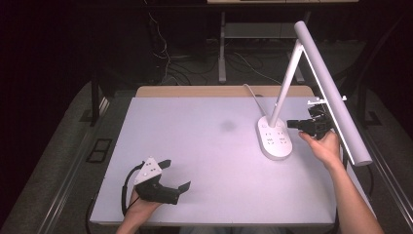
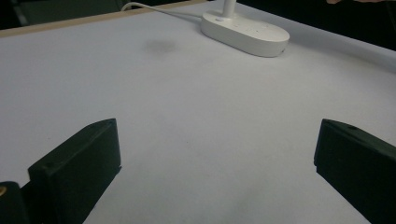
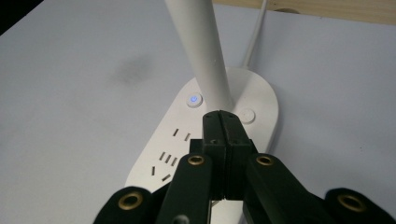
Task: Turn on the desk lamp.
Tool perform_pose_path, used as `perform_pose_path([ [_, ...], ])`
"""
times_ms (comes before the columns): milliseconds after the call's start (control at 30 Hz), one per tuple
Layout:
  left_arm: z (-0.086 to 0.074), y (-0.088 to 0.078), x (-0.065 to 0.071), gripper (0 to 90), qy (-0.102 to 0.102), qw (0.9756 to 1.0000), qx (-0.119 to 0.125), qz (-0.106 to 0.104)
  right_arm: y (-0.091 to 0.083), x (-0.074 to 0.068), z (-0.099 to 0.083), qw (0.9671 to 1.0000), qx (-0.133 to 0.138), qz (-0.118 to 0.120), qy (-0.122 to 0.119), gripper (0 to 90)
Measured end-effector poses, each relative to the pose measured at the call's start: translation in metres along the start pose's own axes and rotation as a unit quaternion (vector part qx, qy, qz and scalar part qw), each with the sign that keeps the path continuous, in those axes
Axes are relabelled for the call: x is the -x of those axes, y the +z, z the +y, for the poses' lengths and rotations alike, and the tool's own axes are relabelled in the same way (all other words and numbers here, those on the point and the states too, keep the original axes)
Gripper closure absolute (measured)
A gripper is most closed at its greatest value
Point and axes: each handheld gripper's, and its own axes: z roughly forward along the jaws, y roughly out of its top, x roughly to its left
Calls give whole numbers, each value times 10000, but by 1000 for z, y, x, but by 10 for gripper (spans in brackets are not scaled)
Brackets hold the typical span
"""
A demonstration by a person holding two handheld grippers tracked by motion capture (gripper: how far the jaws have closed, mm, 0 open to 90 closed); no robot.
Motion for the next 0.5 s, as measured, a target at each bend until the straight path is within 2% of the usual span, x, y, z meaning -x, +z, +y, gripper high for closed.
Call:
perform_pose_path([
  [267, 0, 0, 0, 0, 13, 10000, 6, -30, -16, -16, -8, 9999, 97, 107, -4, 891],
  [500, 0, 0, 1, 0, 24, 10000, 12, -37, -26, -34, -20, 9998, 182, 89, 26, 623],
])
